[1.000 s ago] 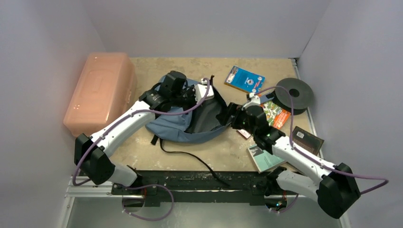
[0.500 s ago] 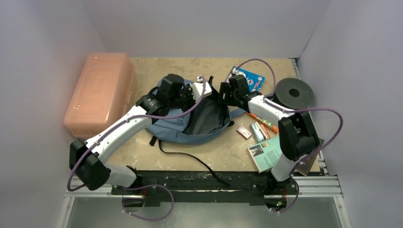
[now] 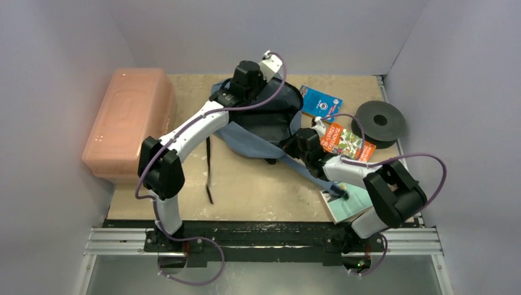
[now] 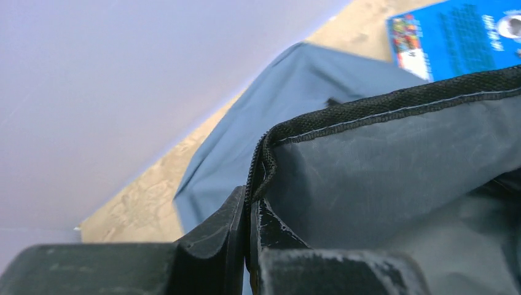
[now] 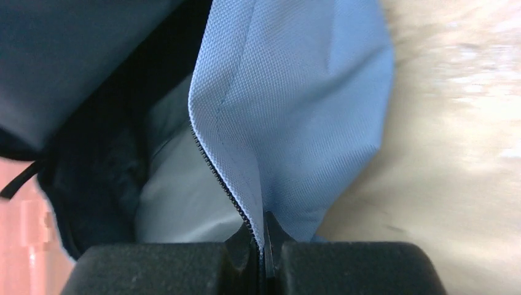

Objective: Pack the student bag
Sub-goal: Unzip the student bag at the center of the board, then pick up the book from the center of the board.

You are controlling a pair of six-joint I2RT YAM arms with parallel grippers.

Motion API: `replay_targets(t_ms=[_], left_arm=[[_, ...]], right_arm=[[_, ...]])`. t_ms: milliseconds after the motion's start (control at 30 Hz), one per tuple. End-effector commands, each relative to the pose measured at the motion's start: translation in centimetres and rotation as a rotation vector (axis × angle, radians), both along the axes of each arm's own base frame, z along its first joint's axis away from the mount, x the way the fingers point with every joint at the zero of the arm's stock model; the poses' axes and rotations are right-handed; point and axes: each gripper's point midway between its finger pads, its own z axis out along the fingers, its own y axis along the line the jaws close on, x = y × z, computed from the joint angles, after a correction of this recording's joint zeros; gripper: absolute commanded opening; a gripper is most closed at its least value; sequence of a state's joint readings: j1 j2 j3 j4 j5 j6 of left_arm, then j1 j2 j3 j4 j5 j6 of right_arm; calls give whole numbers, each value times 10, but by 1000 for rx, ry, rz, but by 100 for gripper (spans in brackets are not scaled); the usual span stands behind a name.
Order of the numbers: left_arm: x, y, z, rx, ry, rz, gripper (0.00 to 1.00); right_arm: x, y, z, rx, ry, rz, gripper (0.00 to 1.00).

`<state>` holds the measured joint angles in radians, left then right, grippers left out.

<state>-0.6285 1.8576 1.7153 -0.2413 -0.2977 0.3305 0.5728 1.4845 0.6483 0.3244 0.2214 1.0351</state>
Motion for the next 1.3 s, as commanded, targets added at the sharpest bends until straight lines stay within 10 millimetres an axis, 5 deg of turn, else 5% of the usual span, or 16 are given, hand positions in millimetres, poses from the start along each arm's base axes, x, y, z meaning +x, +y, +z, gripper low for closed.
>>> replay_targets(t_ms=[0,100,267,367,500,600,800,867,1100,1267], left_arm=[[26,50,60,-68,-156,136,0],[15,70,43,-64,-113,139,0],[-4,94,8,-4,-65,175,0],[-13,111,-7,-17,-54,222,0],[-33,113,-23,-97,26,231,0],[-48,113,-27,-184,59,247,0],[-74,124,-30,-295,154,360,10],[-80,125,-32,-331,181,383,10],[-104,123,-44,-396,267,395,16],[-137,118,-42,-423,350,320,30]], right_arm=[[36,63,71,238,-155,-17,0],[33,95,70,232,-153,44,0],[23,134,53,214,-139,162,18],[14,149,56,184,-151,274,44],[3,136,61,1,-161,394,74],[7,92,55,-200,-135,445,79],[22,-71,67,-349,-140,150,92],[32,-107,74,-361,-140,60,94],[116,-180,86,-362,-92,-192,99],[176,-221,64,-393,-32,-237,99]])
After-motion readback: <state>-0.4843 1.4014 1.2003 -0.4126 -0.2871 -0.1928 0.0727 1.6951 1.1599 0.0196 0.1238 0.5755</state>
